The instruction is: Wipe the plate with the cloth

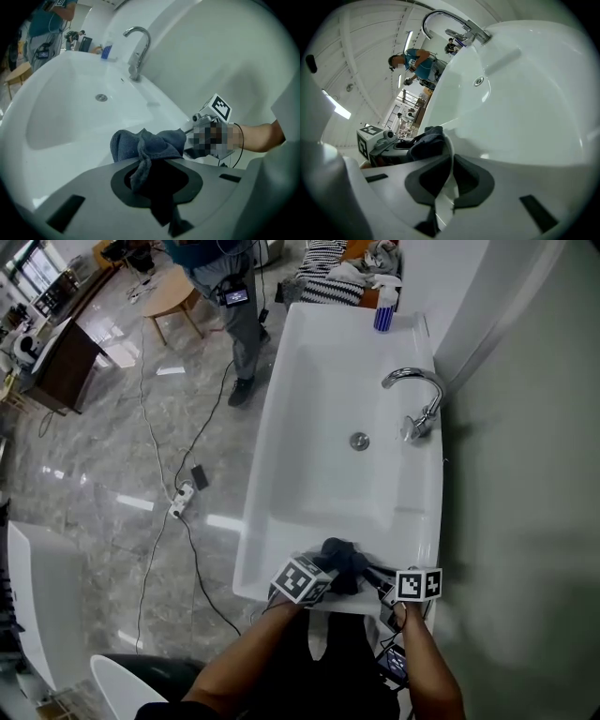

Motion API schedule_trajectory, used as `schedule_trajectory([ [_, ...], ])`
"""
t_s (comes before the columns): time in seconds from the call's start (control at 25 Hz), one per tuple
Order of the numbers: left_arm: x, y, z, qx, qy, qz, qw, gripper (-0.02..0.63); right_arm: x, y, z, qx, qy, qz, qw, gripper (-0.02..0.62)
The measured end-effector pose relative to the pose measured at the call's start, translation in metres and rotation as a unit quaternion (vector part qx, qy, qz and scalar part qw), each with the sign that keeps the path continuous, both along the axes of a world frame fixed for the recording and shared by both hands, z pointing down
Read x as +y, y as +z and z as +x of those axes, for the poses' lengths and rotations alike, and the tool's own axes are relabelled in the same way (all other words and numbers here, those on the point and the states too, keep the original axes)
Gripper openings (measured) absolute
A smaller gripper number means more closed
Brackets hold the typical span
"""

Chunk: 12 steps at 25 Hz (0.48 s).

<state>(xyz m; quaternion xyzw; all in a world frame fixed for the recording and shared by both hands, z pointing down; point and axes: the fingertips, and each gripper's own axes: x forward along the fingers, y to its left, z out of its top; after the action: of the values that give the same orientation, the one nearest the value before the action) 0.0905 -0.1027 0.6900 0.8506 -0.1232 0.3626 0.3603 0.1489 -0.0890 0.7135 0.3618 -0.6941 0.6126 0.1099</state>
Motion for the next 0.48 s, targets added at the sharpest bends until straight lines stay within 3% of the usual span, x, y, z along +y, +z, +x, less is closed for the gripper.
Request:
schedule_trajectory([
  [0.2,-0.013,0.0,-0.05,-0.033,-0.021,0.013,0.9992,0.04,0.0,0.001,-0.001,-0.002,-0.001,-0.002,1.0,0.018],
  [0.48,-0.018,-0.007,-0.085,-0.037,-0.048,0.021,0.9979,0.04,0.001,0.003,-0.004,0.001,-0.005,-0.001,1.0,0.018],
])
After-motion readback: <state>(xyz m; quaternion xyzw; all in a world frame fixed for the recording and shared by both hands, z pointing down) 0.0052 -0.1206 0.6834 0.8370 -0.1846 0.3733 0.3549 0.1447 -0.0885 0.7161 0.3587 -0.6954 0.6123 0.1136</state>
